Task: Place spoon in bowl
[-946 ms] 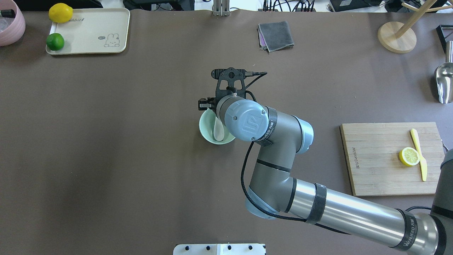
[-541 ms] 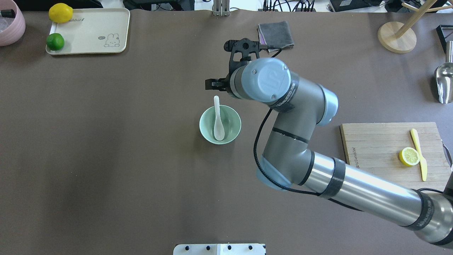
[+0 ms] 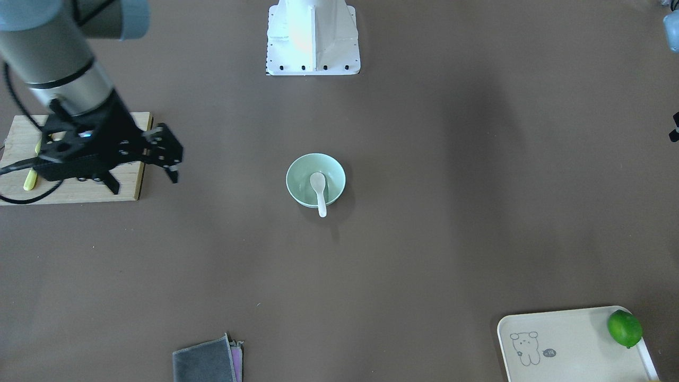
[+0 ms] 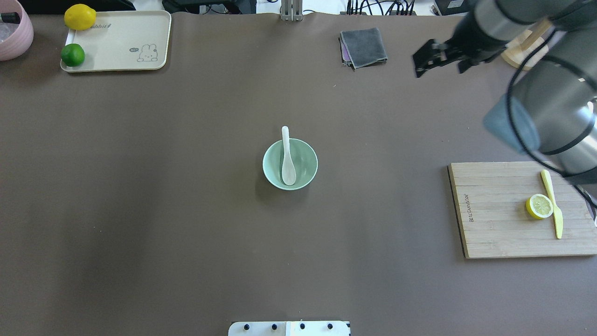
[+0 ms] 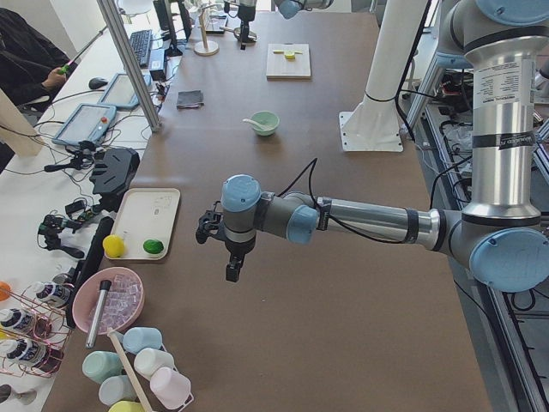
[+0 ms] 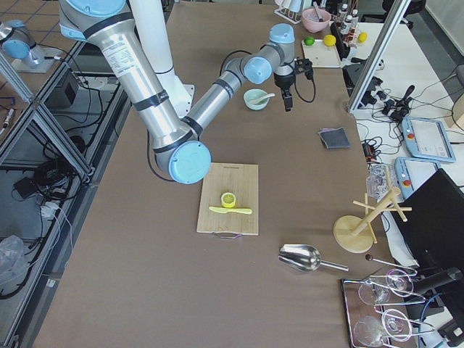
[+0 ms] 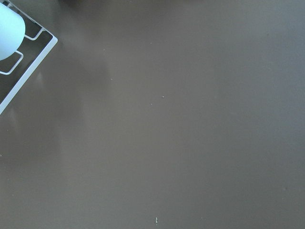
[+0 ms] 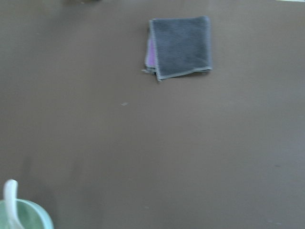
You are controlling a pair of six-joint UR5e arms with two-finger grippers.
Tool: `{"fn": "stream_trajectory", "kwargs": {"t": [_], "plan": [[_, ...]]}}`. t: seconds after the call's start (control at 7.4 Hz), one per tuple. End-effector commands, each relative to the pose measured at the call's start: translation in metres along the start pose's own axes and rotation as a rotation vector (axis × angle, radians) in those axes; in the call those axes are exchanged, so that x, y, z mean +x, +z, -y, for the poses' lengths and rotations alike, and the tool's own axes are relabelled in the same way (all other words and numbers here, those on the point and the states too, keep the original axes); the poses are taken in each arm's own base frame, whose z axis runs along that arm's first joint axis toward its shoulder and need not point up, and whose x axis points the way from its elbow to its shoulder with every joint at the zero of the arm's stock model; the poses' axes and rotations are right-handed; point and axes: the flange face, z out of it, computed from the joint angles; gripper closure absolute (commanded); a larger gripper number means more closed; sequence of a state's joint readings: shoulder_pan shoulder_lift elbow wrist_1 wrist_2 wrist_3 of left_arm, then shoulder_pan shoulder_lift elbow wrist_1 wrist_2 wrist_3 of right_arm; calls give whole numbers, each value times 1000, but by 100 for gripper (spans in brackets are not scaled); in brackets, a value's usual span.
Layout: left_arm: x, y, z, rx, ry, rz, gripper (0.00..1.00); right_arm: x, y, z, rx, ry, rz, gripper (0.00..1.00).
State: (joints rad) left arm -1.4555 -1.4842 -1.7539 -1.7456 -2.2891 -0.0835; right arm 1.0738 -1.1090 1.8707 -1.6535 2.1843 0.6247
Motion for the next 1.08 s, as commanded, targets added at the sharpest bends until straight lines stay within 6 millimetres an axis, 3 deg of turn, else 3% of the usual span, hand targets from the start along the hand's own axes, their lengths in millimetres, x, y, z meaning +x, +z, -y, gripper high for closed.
{"fn": "stream_trajectory", "kwargs": {"t": [0.0, 0.14, 0.27, 0.41, 0.54, 0.68, 0.95], "plan": [[-13, -13, -3, 26, -28, 6, 2, 208, -14, -6, -84, -4, 1, 0], [-21, -12, -5, 24, -44, 10, 2, 293, -3, -3, -122, -19, -29, 0], [-21, -12, -5, 24, -44, 10, 2, 355, -1, -5, -145, 3, -42, 0], [-21, -12, -5, 24, -46, 9, 2, 391, -2, -15, -156, 35, -65, 0], [-21, -13, -4, 25, -43, 9, 2, 422, 9, -27, -191, 81, -105, 0], [-20, -13, -3, 26, -42, 9, 2, 438, 21, -41, -218, 86, -129, 0], [-17, -17, 0, 34, -35, 8, 2, 438, 17, -41, -202, 60, -158, 0]]}}
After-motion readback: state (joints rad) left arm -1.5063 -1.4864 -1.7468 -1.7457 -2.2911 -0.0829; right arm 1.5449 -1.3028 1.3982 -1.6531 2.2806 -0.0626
